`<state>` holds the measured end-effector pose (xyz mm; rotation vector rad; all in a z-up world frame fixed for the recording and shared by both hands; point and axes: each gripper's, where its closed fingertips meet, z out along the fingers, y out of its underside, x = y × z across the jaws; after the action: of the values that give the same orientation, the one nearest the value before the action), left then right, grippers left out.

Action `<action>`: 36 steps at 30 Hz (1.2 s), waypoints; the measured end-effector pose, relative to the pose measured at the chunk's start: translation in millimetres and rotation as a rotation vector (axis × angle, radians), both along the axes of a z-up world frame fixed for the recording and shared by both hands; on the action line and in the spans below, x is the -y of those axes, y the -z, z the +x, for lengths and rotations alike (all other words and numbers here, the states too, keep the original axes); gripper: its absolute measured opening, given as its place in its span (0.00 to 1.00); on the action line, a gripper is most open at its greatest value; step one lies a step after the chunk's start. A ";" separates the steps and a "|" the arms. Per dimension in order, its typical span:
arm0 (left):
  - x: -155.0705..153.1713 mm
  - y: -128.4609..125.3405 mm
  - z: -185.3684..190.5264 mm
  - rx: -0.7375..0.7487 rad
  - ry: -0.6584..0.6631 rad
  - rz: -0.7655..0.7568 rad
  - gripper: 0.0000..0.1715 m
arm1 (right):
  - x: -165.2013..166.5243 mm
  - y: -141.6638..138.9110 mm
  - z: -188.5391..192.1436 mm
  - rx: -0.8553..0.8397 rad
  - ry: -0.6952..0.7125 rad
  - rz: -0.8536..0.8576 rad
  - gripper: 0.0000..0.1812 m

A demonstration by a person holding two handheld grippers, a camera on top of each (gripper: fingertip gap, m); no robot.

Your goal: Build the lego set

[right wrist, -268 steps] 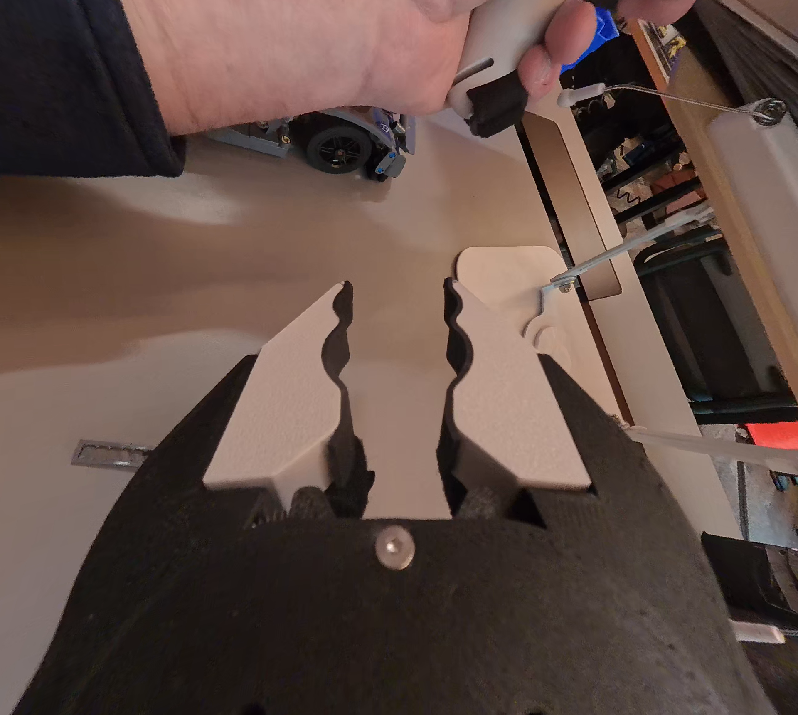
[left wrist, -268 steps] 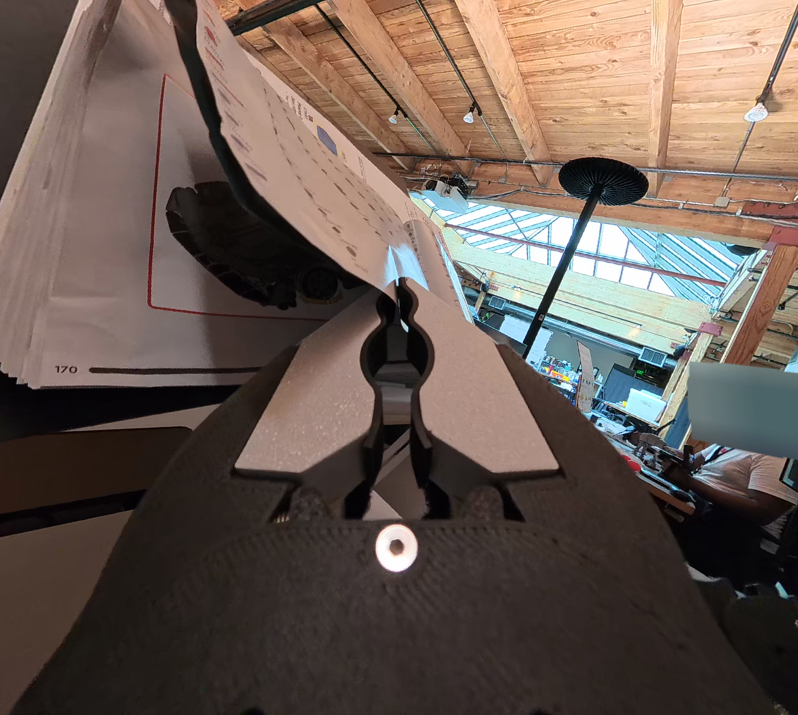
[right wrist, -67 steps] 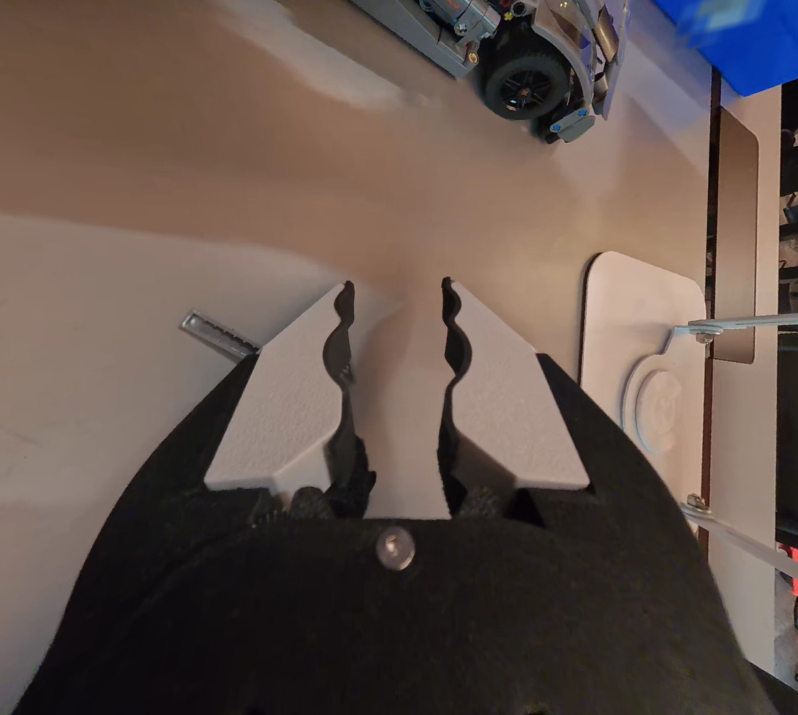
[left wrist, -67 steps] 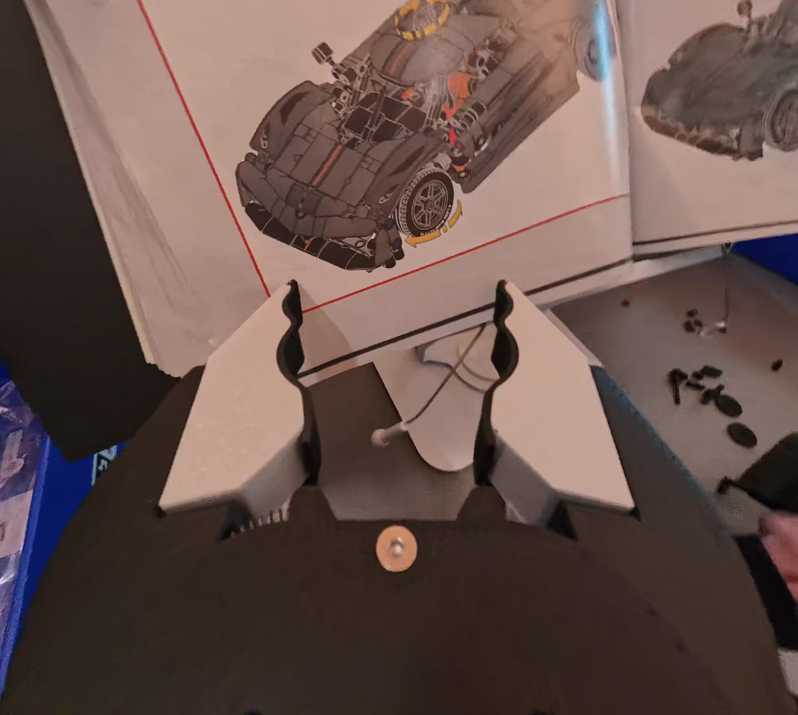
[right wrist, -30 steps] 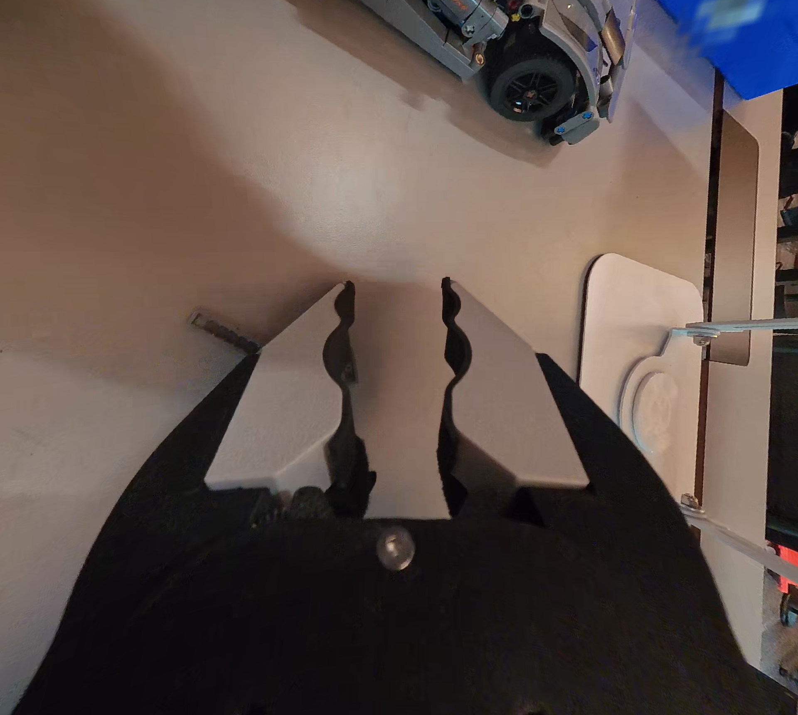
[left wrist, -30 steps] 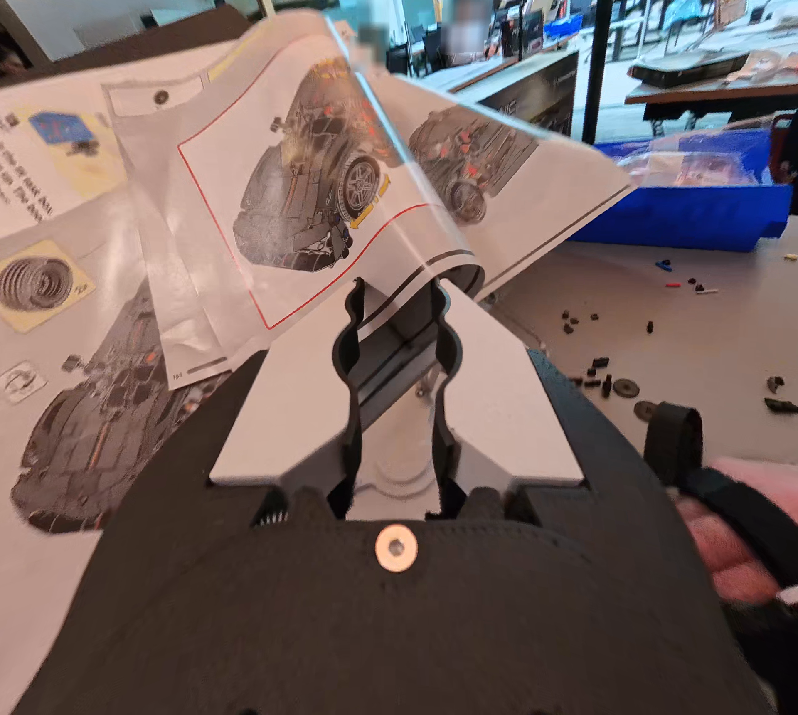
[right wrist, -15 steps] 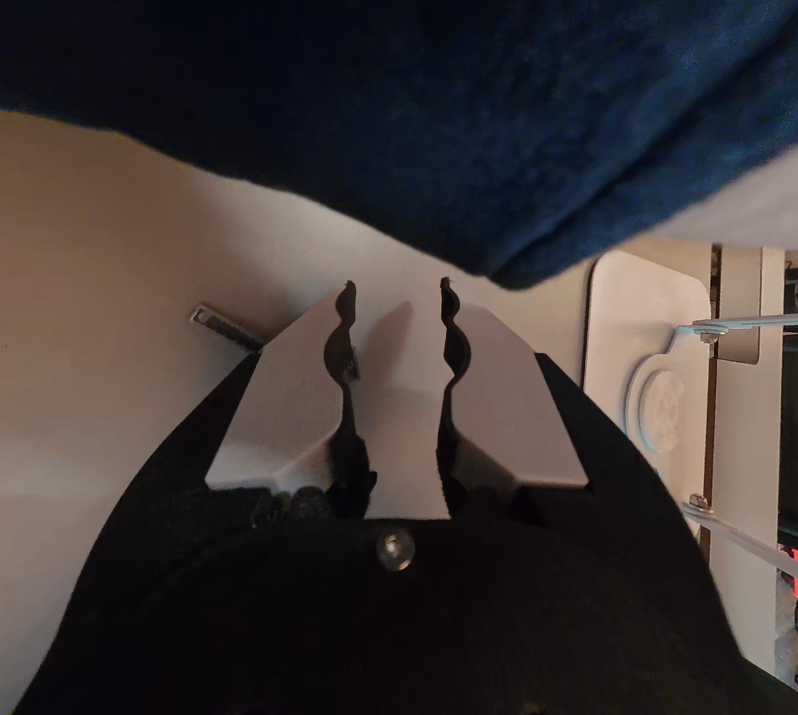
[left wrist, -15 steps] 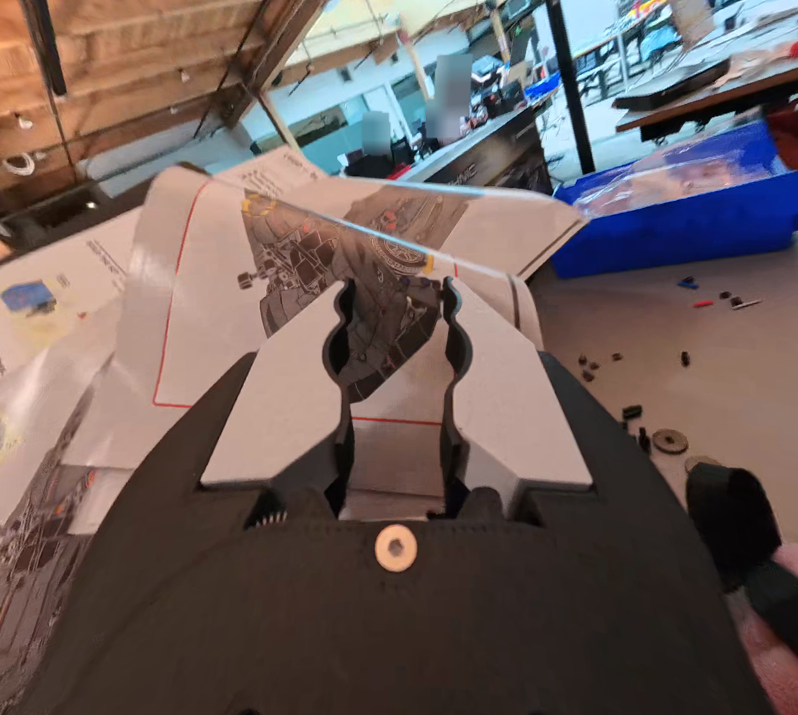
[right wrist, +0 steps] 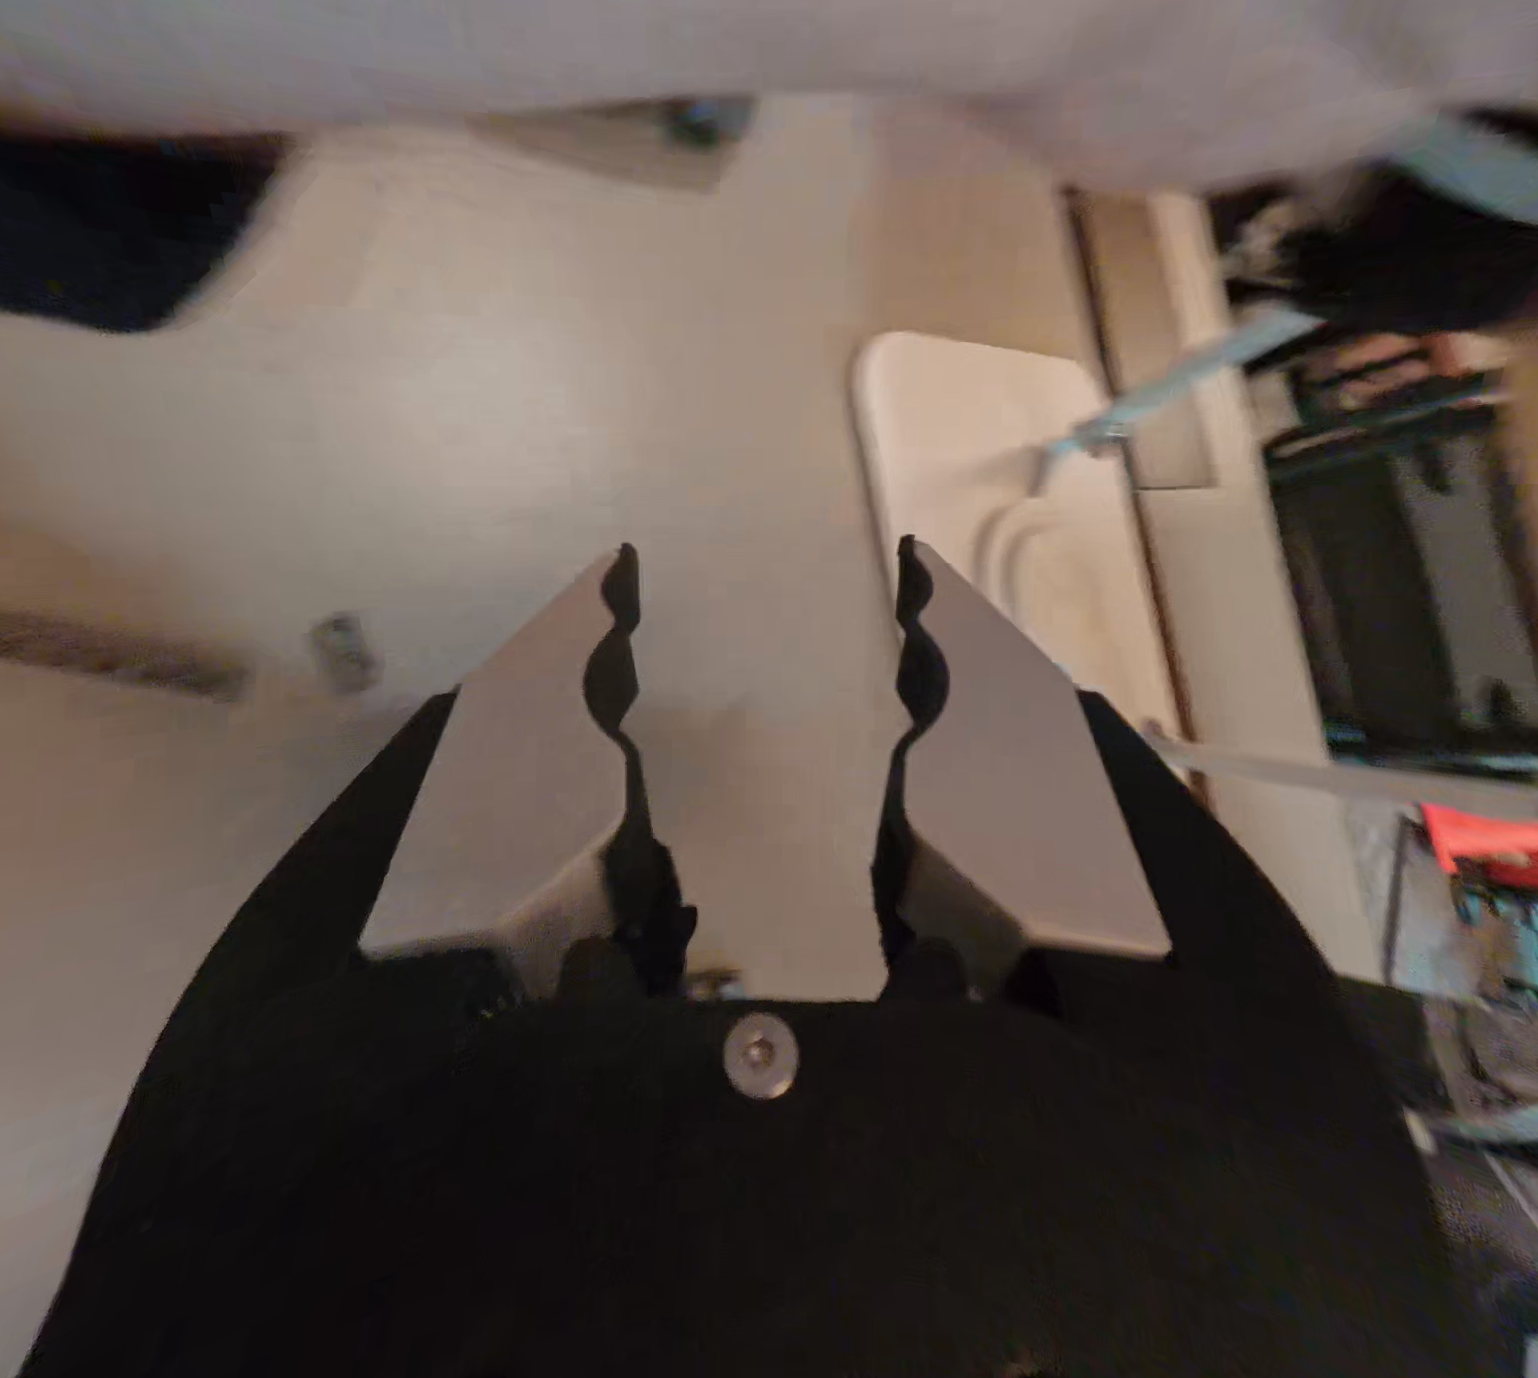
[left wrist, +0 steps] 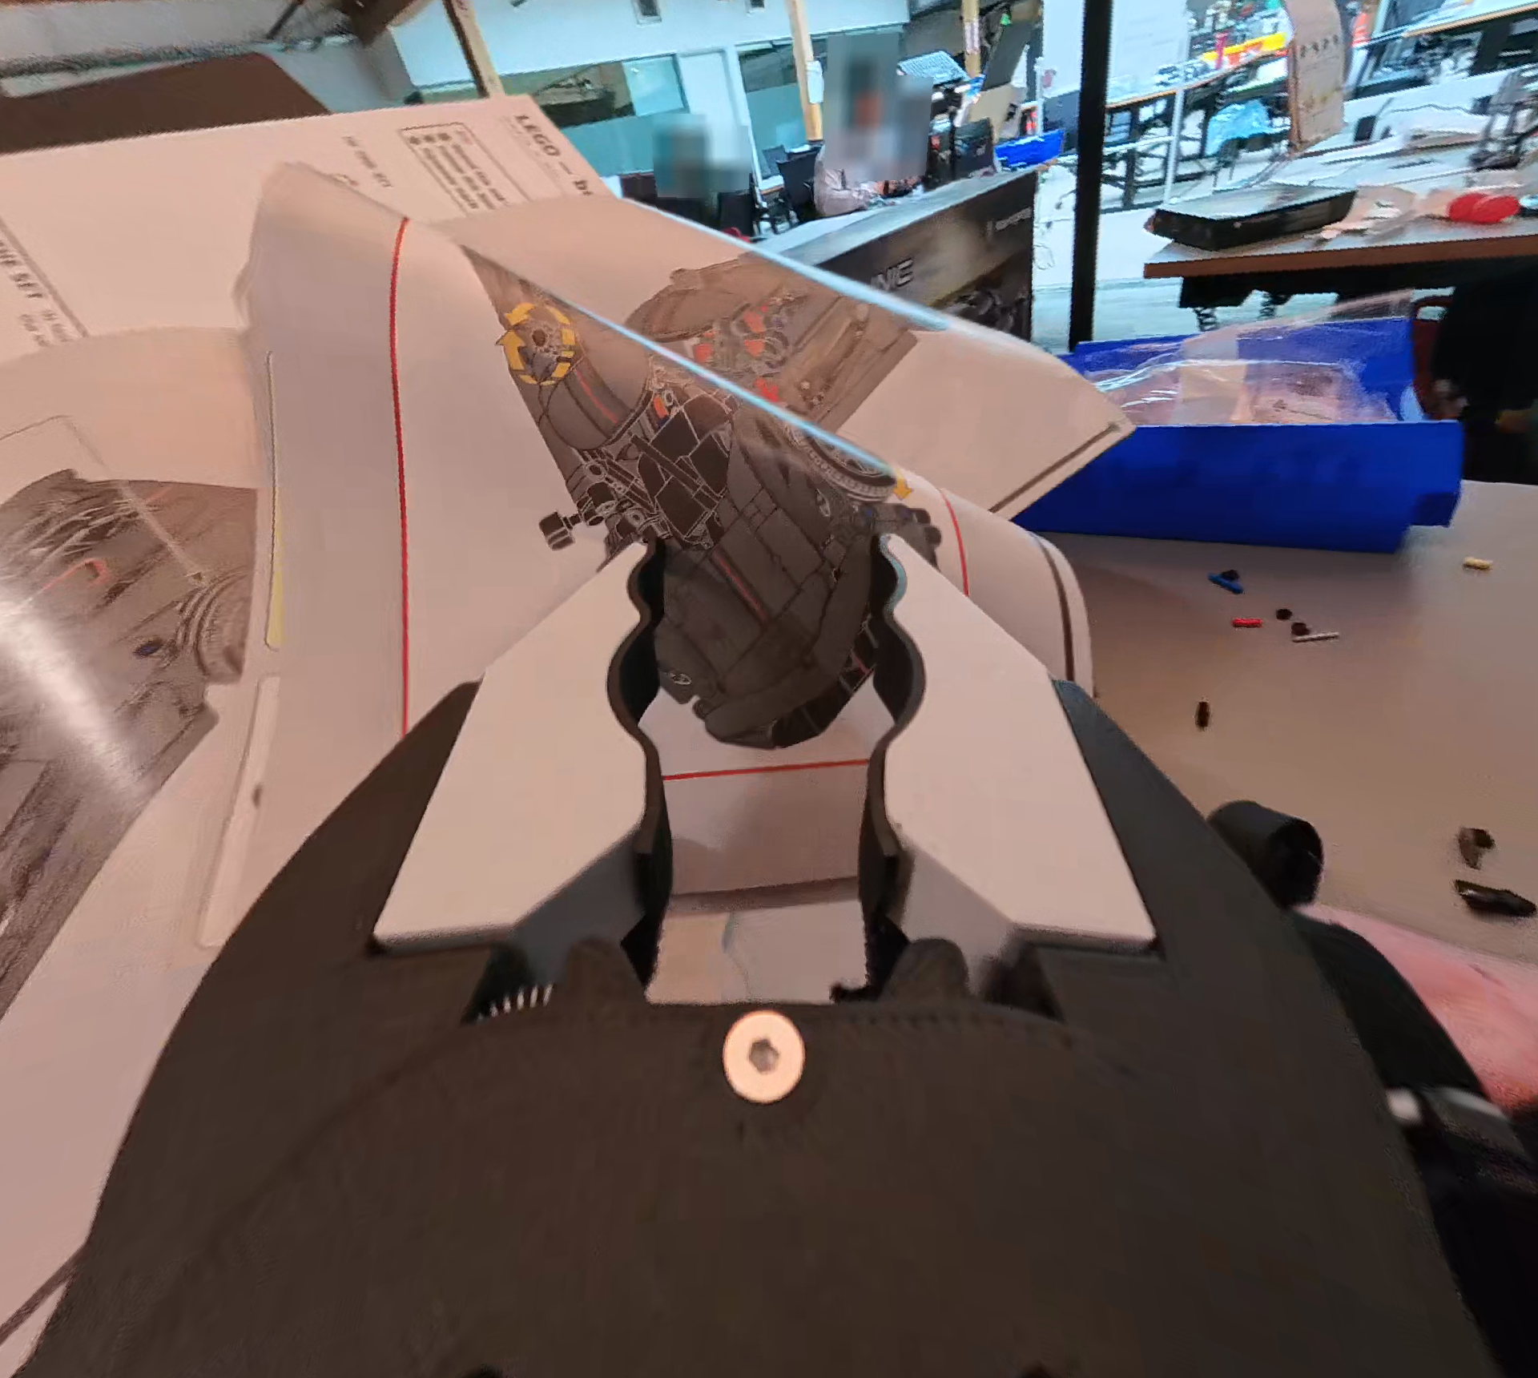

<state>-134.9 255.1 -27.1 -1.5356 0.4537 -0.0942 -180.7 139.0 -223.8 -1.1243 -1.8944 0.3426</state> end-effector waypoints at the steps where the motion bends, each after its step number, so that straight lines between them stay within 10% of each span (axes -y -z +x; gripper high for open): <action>1: 0.1 -1.2 3.7 0.002 0.004 -0.005 0.27 | -13.7 -12.8 -1.1 -0.062 0.041 0.008 0.34; 18: 74.6 -89.5 12.4 -0.066 -0.096 0.113 0.31 | -90.9 -190.8 34.7 -0.586 0.316 0.116 0.46; 24: 157.1 -62.2 -45.8 -0.136 -0.303 -0.064 0.34 | -78.6 -219.5 37.1 -0.713 0.239 -0.095 0.39; 31: 269.6 17.0 -172.0 -0.021 -0.588 -0.408 0.37 | 21.6 -133.2 -40.2 -0.293 -0.118 -0.198 0.38; 36: 289.7 82.7 -239.9 0.217 -0.575 -0.661 0.32 | 72.5 -36.2 -86.2 0.008 -0.212 -0.197 0.52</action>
<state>-374.7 -34.7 -109.8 -2.2196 -0.2351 0.0446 -266.9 66.4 -187.6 -1.0533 -2.0251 0.6566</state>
